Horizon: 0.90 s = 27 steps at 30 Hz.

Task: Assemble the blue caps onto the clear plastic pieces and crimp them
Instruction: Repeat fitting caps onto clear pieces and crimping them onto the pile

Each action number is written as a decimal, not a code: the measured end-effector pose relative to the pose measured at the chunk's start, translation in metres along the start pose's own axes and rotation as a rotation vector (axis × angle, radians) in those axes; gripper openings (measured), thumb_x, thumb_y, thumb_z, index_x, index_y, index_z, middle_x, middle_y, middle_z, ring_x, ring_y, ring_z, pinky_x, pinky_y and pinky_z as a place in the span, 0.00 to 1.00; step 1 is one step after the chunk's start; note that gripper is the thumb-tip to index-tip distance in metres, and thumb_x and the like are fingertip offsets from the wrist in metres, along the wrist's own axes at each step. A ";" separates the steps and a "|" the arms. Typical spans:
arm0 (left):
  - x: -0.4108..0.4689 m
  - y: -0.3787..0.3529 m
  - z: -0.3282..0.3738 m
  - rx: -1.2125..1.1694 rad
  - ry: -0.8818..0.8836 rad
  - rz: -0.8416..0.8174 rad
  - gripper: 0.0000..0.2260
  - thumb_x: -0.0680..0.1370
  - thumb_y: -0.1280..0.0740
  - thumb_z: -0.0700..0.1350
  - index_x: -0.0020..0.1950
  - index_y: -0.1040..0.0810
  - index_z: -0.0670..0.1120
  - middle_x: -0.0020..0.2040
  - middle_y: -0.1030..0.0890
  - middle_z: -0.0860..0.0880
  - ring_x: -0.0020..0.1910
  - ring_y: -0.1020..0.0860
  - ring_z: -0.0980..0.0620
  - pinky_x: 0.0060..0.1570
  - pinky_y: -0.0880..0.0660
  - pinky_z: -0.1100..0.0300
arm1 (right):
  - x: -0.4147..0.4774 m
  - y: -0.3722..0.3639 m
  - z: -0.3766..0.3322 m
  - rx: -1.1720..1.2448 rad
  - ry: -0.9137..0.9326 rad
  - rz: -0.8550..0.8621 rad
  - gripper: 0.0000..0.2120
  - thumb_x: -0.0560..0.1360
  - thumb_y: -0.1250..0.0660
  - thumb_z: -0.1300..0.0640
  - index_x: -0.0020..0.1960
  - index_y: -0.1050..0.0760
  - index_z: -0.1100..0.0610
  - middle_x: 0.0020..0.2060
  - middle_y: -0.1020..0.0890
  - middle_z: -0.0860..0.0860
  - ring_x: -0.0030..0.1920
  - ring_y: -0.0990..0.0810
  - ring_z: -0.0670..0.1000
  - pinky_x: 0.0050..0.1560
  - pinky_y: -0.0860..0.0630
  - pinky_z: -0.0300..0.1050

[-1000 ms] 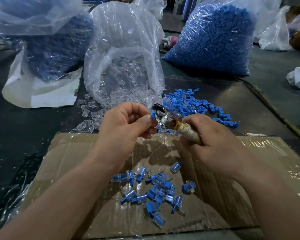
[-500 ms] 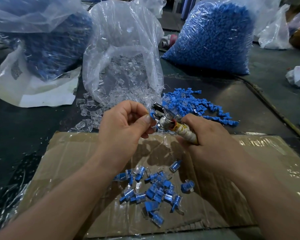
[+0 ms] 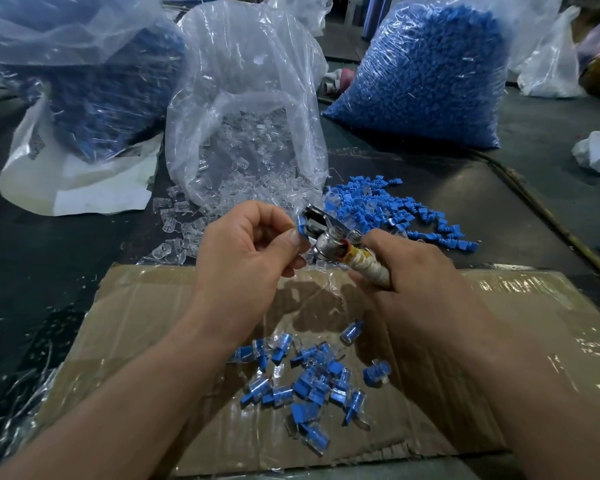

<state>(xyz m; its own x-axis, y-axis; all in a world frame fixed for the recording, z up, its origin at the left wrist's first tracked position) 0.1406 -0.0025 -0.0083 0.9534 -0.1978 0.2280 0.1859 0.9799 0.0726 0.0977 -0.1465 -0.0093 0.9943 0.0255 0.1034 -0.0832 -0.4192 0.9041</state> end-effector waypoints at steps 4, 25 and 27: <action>0.000 0.001 -0.002 -0.008 0.012 0.004 0.10 0.72 0.33 0.32 0.37 0.25 0.47 0.29 0.20 0.51 0.28 0.21 0.57 0.31 0.25 0.67 | -0.001 0.000 0.001 -0.031 -0.001 0.021 0.07 0.73 0.34 0.52 0.43 0.33 0.47 0.36 0.27 0.42 0.36 0.31 0.40 0.33 0.38 0.36; -0.028 -0.057 0.001 0.119 0.059 -0.601 0.07 0.67 0.26 0.37 0.36 0.18 0.48 0.28 0.20 0.54 0.27 0.24 0.62 0.29 0.30 0.72 | 0.003 -0.014 0.021 -0.176 0.003 -0.186 0.19 0.64 0.30 0.40 0.52 0.26 0.45 0.45 0.24 0.42 0.46 0.26 0.45 0.48 0.27 0.47; -0.033 -0.063 0.002 0.167 0.036 -0.674 0.05 0.67 0.25 0.40 0.34 0.18 0.49 0.29 0.20 0.53 0.28 0.24 0.62 0.29 0.29 0.71 | 0.003 -0.015 0.022 -0.189 0.015 -0.199 0.22 0.63 0.29 0.39 0.53 0.26 0.46 0.47 0.23 0.43 0.48 0.26 0.46 0.50 0.27 0.48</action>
<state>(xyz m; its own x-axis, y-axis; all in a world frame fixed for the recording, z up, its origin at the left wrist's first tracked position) 0.0971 -0.0574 -0.0188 0.6508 -0.7577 0.0483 0.7038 0.6259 0.3360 0.1032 -0.1595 -0.0319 0.9914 0.1046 -0.0791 0.1013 -0.2279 0.9684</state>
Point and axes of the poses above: each hand's wrist, its own x-axis towards the middle knuckle, its own y-axis out of the back of the hand, z = x × y, the point moved 10 cm from there along x, towards the middle knuckle
